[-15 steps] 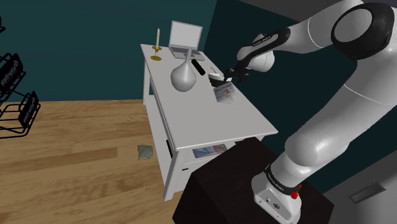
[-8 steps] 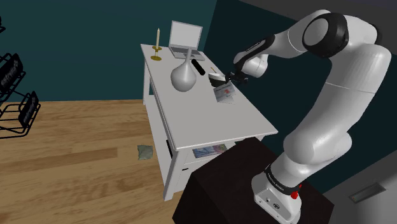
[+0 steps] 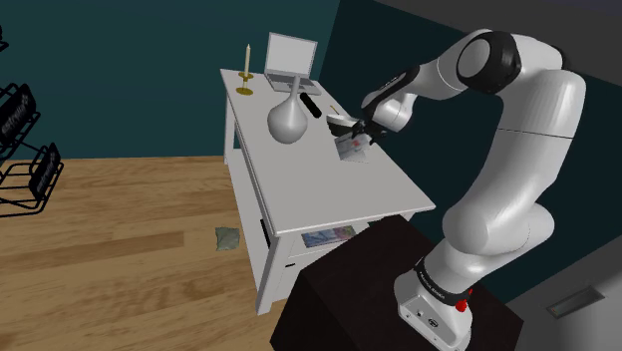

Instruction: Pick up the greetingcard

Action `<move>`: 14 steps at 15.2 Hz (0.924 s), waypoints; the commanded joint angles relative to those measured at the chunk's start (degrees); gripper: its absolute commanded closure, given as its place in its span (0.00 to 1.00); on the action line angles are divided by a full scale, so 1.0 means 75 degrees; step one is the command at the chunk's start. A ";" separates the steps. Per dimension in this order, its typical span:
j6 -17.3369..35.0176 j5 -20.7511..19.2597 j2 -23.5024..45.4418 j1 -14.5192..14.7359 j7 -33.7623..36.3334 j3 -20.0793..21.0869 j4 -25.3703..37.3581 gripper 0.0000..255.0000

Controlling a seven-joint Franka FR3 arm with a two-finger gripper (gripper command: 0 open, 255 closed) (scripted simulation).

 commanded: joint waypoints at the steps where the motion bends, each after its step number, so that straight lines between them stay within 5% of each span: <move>1: 0.0128 0.0081 0.0155 -0.0048 -0.0063 0.0083 0.0035 0.00; 3: 0.0128 0.0080 0.0155 -0.0049 -0.0062 0.0084 0.0035 0.00; 4: 0.0128 0.0082 0.0159 -0.0052 -0.0065 0.0085 0.0039 1.00; 14: 0.0050 0.0031 0.0071 -0.0003 -0.0012 0.0025 0.0026 1.00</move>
